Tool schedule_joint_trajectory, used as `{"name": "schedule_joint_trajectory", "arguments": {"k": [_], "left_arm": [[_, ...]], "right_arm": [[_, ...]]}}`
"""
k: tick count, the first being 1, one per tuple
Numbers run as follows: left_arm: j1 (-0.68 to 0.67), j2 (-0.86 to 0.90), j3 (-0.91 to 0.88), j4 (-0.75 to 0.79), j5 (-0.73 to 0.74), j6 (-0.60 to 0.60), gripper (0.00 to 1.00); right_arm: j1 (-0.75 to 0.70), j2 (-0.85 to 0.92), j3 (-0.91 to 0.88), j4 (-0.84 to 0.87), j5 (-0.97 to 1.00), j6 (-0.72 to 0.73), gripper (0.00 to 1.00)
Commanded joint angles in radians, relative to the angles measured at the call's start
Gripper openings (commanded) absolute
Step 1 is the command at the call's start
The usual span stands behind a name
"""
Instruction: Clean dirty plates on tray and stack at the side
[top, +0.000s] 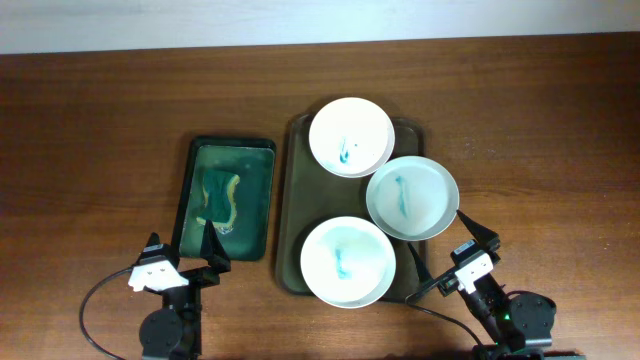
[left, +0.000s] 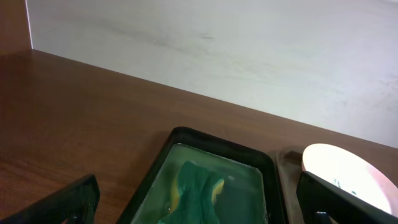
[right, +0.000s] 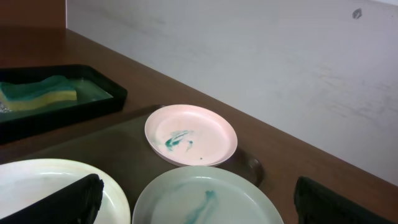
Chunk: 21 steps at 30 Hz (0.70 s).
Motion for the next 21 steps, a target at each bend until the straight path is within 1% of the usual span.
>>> {"name": "schedule_joint_trajectory", "arguments": {"k": [1,6,8,10,12,14,17,20,21], "left_arm": [[0.006,-0.004,-0.003,-0.004,0.004,0.016,0.99],[0.006,-0.004,-0.003,0.000,0.004,0.016,0.99],[0.006,-0.004,-0.003,0.021,0.004,0.016,0.99],[0.006,-0.004,-0.002,0.076,0.018,0.016,0.99],[0.006,-0.004,0.019,0.133,0.042,0.016,0.99],[0.006,0.000,0.060,0.127,0.042,0.016,0.99],[0.006,0.041,0.153,0.102,0.042,0.017,0.99],[0.006,0.136,0.283,0.032,0.042,0.028,0.99],[0.006,0.197,0.356,-0.019,0.042,0.028,0.99]], "right_arm": [[0.006,-0.005,-0.007,0.003,0.009,0.009,0.98],[0.006,-0.005,-0.007,0.002,-0.022,0.018,0.98],[0.006,-0.005,-0.007,0.005,-0.026,0.059,0.98],[0.006,-0.005,-0.007,0.023,-0.061,0.062,0.98],[0.006,-0.004,0.016,0.032,-0.082,0.161,0.98],[0.006,0.003,0.050,0.032,-0.100,0.197,0.98],[0.006,0.048,0.155,0.016,-0.117,0.201,0.99],[0.006,0.167,0.296,-0.031,-0.124,0.201,0.98],[0.006,0.258,0.391,-0.089,-0.124,0.201,0.99]]}}
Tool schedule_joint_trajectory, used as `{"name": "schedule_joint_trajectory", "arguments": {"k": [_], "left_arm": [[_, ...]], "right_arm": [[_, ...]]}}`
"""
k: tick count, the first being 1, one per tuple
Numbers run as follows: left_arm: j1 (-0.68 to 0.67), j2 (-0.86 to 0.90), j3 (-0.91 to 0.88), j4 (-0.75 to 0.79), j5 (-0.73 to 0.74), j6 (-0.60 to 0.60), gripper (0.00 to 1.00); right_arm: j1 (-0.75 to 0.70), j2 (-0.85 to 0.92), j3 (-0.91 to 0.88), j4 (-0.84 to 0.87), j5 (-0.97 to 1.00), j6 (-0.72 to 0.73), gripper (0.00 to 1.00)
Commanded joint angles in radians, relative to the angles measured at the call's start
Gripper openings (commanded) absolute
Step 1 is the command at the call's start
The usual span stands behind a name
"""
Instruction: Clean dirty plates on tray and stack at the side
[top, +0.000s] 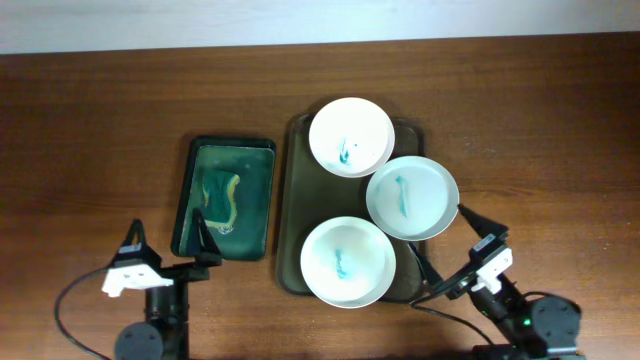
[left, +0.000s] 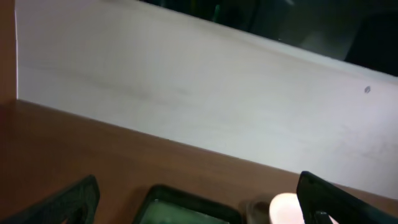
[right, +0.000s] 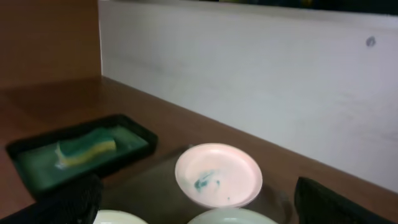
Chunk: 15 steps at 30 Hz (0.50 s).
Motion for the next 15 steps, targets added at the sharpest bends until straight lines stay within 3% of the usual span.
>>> {"name": "schedule_joint_trajectory", "arguments": {"k": [1,8,11,15], "left_arm": [[0.006,0.129,0.176,-0.097,0.012,0.023,0.99],[0.006,0.565,0.664,-0.539,0.071,0.023,0.99],[0.006,0.774,0.833,-0.748,0.213,0.023,0.99],[0.006,0.925,0.864,-0.837,0.220,0.022,0.99]], "right_arm": [[0.006,0.174,0.203,-0.105,-0.025,0.018,0.98],[0.006,0.725,0.785,-0.655,-0.018,0.004,0.98],[0.006,0.892,0.865,-0.709,-0.024,-0.003,0.98],[0.006,1.022,0.865,-0.774,-0.051,0.142,0.98]]}}
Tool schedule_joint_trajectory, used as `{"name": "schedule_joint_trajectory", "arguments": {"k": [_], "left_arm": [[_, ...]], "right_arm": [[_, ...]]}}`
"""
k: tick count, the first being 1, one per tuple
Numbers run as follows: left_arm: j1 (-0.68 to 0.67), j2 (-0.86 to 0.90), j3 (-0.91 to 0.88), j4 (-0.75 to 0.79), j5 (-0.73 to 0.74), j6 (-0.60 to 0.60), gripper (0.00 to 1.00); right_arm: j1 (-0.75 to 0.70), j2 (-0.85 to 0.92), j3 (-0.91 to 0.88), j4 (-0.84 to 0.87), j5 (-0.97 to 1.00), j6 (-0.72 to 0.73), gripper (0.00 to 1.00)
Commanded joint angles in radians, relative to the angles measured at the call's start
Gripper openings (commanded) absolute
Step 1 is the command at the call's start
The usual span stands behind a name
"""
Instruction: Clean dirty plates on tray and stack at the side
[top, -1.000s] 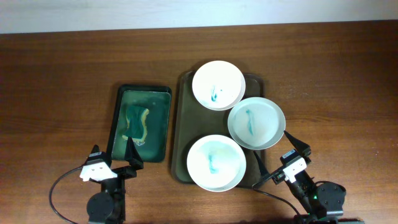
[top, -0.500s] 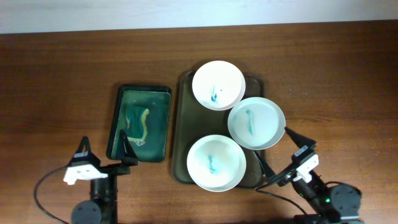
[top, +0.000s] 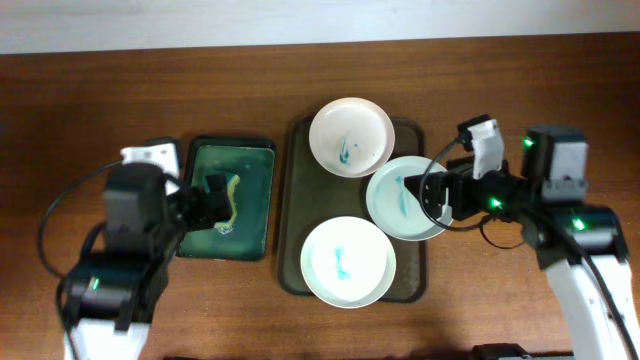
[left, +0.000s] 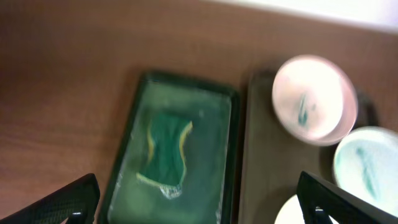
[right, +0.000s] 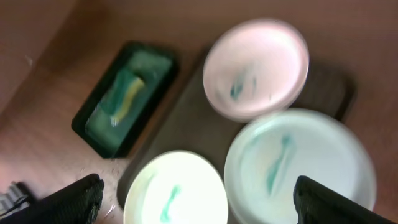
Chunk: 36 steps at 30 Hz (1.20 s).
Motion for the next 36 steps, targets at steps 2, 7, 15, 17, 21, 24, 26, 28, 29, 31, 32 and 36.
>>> {"name": "schedule_joint_trajectory", "arguments": {"k": [2,7,15,17,21,24,26,28,29,31,32,36], "left_arm": [[0.004,0.144,0.020,-0.064,0.056,0.011,0.99],[0.004,0.257,0.019,-0.083,-0.065,0.006,0.89],[0.018,0.758,0.018,0.005,-0.011,-0.042,0.57],[0.037,0.835,0.018,0.069,0.000,-0.042,0.48],[0.049,0.858,0.061,0.035,0.099,-0.041,0.00],[0.048,0.842,0.154,-0.085,0.149,-0.018,0.00],[0.048,0.837,0.191,-0.121,0.097,-0.015,0.51],[0.048,0.838,0.190,-0.096,-0.040,-0.015,0.60],[0.048,0.838,0.190,-0.068,-0.088,-0.015,0.62],[0.048,0.842,0.173,0.012,-0.043,-0.015,0.57],[0.046,0.847,0.164,0.041,-0.002,-0.014,0.55],[0.006,0.896,0.147,0.085,0.056,0.154,0.48]], "right_arm": [[0.006,0.108,0.013,-0.075,-0.087,0.092,0.99],[0.006,0.152,0.013,-0.114,-0.072,0.089,0.79],[0.006,0.152,0.013,-0.108,0.003,0.089,0.63],[0.006,0.152,0.013,-0.107,0.003,0.089,0.63],[0.006,0.152,0.013,-0.107,0.003,0.089,0.62],[0.006,0.152,0.013,-0.106,0.003,0.089,0.62],[0.006,0.152,0.013,-0.107,0.003,0.089,0.62],[0.005,0.152,0.013,-0.107,0.003,0.089,0.61],[0.005,0.152,0.013,-0.107,0.003,0.089,0.62],[0.005,0.152,0.013,-0.107,0.005,0.090,0.62],[0.006,0.152,0.013,-0.108,0.019,0.095,0.61],[0.005,0.152,0.012,-0.138,0.195,0.217,0.61]]}}
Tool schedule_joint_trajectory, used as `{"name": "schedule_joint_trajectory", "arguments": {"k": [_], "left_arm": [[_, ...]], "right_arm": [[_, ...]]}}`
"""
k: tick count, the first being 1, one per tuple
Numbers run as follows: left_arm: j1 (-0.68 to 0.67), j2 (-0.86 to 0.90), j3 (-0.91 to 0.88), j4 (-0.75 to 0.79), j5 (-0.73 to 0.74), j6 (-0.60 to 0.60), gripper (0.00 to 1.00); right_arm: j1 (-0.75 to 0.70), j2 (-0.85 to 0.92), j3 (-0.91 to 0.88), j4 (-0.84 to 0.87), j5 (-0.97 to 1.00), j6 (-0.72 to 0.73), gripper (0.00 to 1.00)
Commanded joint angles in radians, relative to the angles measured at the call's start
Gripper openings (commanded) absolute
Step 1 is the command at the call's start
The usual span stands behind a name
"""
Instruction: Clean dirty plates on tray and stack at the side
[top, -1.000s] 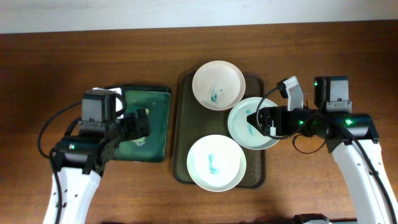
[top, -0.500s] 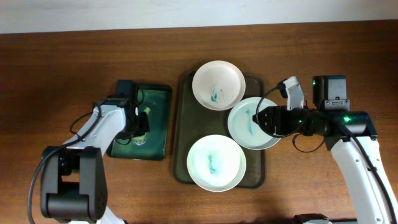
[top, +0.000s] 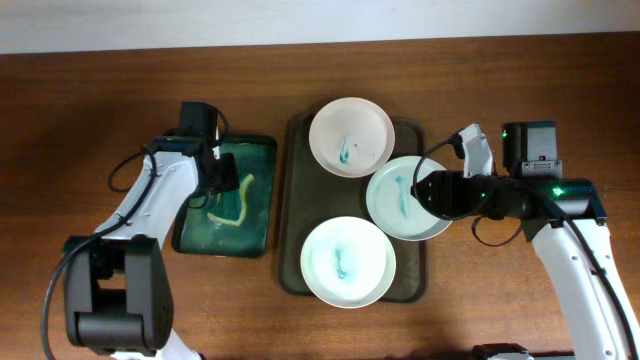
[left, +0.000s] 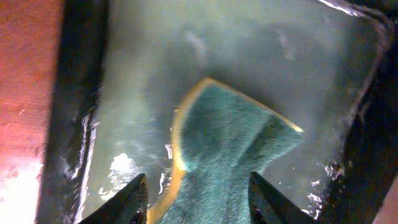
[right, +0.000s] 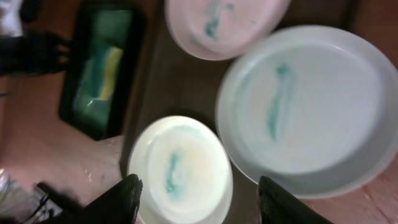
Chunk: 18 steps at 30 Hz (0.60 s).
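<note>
Three white plates smeared with blue-green lie on a brown tray (top: 292, 200): a far plate (top: 350, 137), a right plate (top: 410, 198) and a near plate (top: 347, 262). A green sponge with a yellow edge (left: 230, 149) lies in wet soapy water in a dark green tray (top: 255, 160). My left gripper (left: 199, 202) is open, low over the sponge, one finger on each side of it. My right gripper (right: 205, 202) is open above the plates, over the left part of the right plate (right: 305, 102) in the overhead view, holding nothing.
The two trays sit side by side mid-table. Bare brown wood (top: 540, 110) lies to the right of the plate tray and on the far left. A white wall runs along the table's far edge.
My left gripper has come down from high above the green tray to just over the sponge. My right gripper sits closer to the plates, still over the right plate. Both stay open.
Both arms first sat folded at the table's near edge, grippers open. They were still there a moment later, with the wrist cameras tilted up. Then both were out over the trays. Now the left straddles the sponge and the right hovers over the right plate.
</note>
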Motion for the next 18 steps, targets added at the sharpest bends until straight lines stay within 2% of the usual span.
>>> {"name": "schedule_joint_trajectory", "arguments": {"k": [1,4,5,6,7,9,11,13,15,16,17,18], "left_arm": [[-0.047,0.065,-0.019,0.014,0.045,0.188,0.45],[-0.053,0.129,-0.019,0.033,0.018,0.188,0.36],[-0.053,0.151,-0.019,0.037,0.018,0.185,0.30],[-0.053,0.169,-0.019,0.035,0.019,0.184,0.06],[-0.053,0.173,-0.019,0.027,0.019,0.183,0.00],[-0.053,0.157,0.008,-0.024,0.020,0.173,0.00],[-0.053,0.138,0.056,-0.088,0.023,0.173,0.00],[-0.053,0.108,0.129,-0.164,0.041,0.173,0.00],[-0.053,0.069,0.210,-0.233,0.092,0.173,0.00],[-0.053,0.054,0.239,-0.253,0.122,0.174,0.00],[-0.053,0.047,0.252,-0.262,0.132,0.173,0.00],[-0.053,0.036,0.275,-0.277,0.146,0.173,0.00]], "right_arm": [[0.006,0.002,0.011,-0.010,0.107,0.068,0.61],[0.005,0.004,0.010,-0.041,0.109,0.068,0.61],[0.005,0.008,0.010,-0.049,0.117,0.069,0.61],[0.005,0.020,0.009,-0.055,0.140,0.075,0.61],[0.005,0.039,0.009,-0.056,0.153,0.075,0.60],[0.005,0.095,0.009,-0.046,0.153,0.075,0.59],[0.005,0.152,0.009,-0.017,0.153,0.075,0.48],[0.003,0.210,0.010,0.012,0.165,0.083,0.47],[-0.008,0.246,0.010,0.021,0.322,0.185,0.48],[-0.028,0.261,0.010,0.038,0.325,0.179,0.48],[-0.039,0.265,0.010,0.050,0.277,0.125,0.48],[-0.043,0.270,0.010,0.053,0.172,-0.004,0.48]]}}
